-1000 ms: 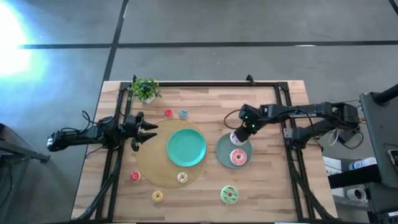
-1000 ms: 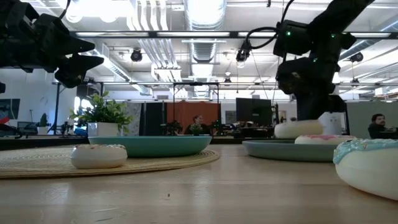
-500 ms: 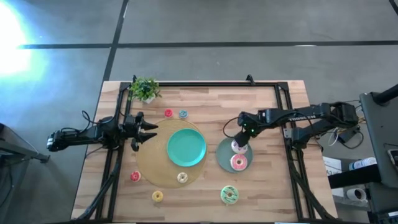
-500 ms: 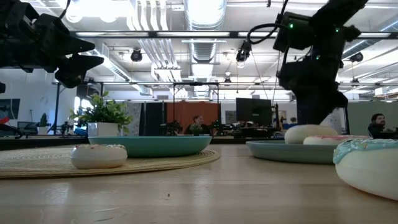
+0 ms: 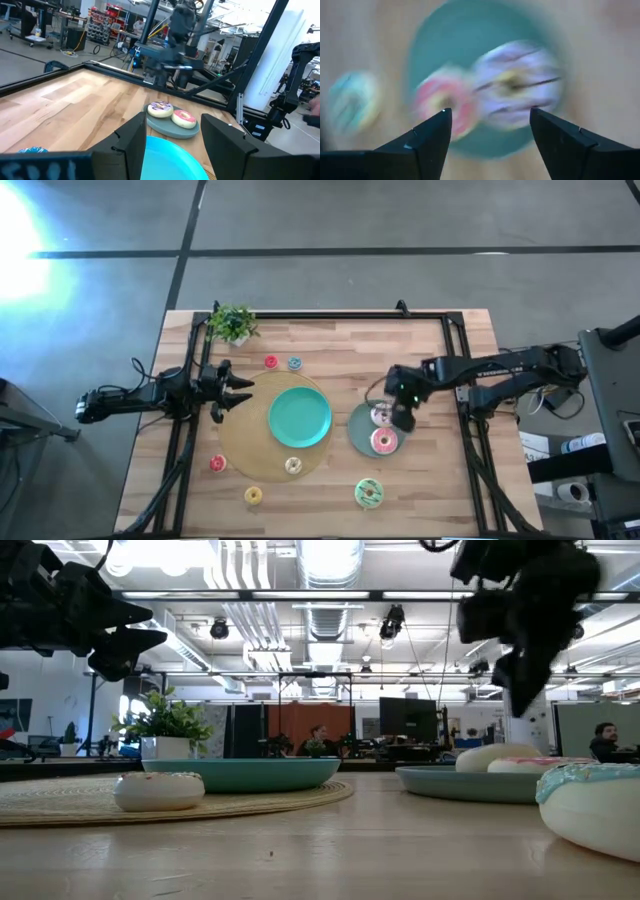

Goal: Pick & Place donuts
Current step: Put the large green donut on the right plate, then put the small blue donut on the left plate

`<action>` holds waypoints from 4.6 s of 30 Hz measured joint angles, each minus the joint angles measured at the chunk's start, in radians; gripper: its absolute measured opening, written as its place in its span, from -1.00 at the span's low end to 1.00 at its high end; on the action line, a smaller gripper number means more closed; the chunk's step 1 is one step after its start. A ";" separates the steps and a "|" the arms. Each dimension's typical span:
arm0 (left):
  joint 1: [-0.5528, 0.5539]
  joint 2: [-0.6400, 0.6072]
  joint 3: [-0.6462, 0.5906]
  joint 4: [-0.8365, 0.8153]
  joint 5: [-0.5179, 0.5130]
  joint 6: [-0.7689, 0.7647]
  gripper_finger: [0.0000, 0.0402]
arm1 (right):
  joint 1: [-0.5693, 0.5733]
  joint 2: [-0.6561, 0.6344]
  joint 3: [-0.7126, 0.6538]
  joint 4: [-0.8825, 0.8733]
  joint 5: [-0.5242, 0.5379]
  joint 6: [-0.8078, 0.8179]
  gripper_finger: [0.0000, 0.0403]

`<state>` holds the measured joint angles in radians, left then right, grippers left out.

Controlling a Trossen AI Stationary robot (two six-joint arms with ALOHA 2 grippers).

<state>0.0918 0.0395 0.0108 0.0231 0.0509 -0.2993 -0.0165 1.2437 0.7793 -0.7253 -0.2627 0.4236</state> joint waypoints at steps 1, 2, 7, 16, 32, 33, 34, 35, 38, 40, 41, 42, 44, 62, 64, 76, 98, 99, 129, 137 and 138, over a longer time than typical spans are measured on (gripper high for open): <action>0.000 0.000 0.000 0.000 0.000 0.000 -0.19 | 0.028 0.013 -0.004 -0.004 -0.039 -0.022 0.29; 0.000 0.000 0.000 0.000 0.000 0.000 -0.19 | 0.058 0.027 -0.008 -0.005 -0.065 -0.038 0.29; 0.000 0.000 0.000 0.000 0.000 0.000 -0.19 | 0.221 0.122 -0.007 0.005 -0.112 0.028 0.25; 0.000 0.000 0.000 0.000 0.000 0.000 -0.19 | 0.407 0.223 -0.005 0.250 -0.077 0.267 0.20; 0.000 0.000 0.000 0.000 0.000 0.000 -0.19 | 0.532 0.396 0.026 0.531 0.020 0.563 0.21; 0.000 0.000 0.000 0.001 0.000 0.000 -0.19 | 0.533 0.411 0.043 0.537 0.041 0.553 0.21; 0.000 0.000 0.000 0.002 0.000 0.000 -0.19 | 0.536 0.424 0.060 0.539 0.061 0.536 0.21; 0.000 0.000 0.000 0.002 0.000 0.000 -0.19 | 0.536 0.438 0.076 0.538 0.077 0.514 0.21; 0.000 0.000 0.000 0.002 0.000 0.000 -0.19 | 0.536 0.480 0.126 0.530 0.128 0.443 0.21; 0.000 0.000 0.000 0.002 0.000 0.000 -0.19 | 0.536 0.501 0.151 0.520 0.143 0.402 0.21; 0.000 0.000 0.000 0.003 0.000 0.000 -0.19 | 0.536 0.509 0.162 0.527 0.148 0.387 0.21; 0.000 0.000 0.000 0.003 0.000 0.000 -0.19 | 0.536 0.515 0.166 0.525 0.154 0.375 0.21; 0.000 0.000 0.000 0.003 0.000 0.000 -0.19 | 0.536 0.531 0.180 0.517 0.160 0.354 0.20; 0.000 0.004 0.000 0.002 0.000 -0.001 -0.19 | 0.564 0.615 0.228 0.511 0.163 -0.013 -0.03; 0.000 0.004 0.000 0.002 0.000 0.000 -0.19 | 0.563 0.617 0.241 0.492 0.174 -0.020 -0.12; 0.000 0.005 0.000 0.002 0.000 0.000 -0.19 | 0.537 0.582 0.399 0.172 0.282 -0.179 -0.89; 0.000 0.008 0.000 0.001 0.000 -0.153 -0.19 | 0.099 0.516 0.367 0.023 0.449 -0.071 -0.74; 0.000 0.008 0.000 0.001 0.000 -0.157 -0.19 | 0.097 0.516 0.361 0.019 0.424 -0.106 -0.74; 0.000 0.008 0.000 0.000 0.000 -0.233 -0.19 | 0.110 0.476 0.339 -0.079 0.296 -0.214 -0.04; 0.000 0.008 0.000 0.001 0.000 -0.232 -0.19 | 0.110 0.458 0.352 -0.105 0.280 -0.283 0.24; 0.000 0.008 0.000 0.001 0.000 -0.233 -0.19 | 0.110 0.458 0.352 -0.121 0.279 -0.295 0.26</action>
<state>0.0918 0.0471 0.0105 0.0242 0.0512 -0.5319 0.0937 1.7012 1.1316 -0.8463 0.0168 0.1281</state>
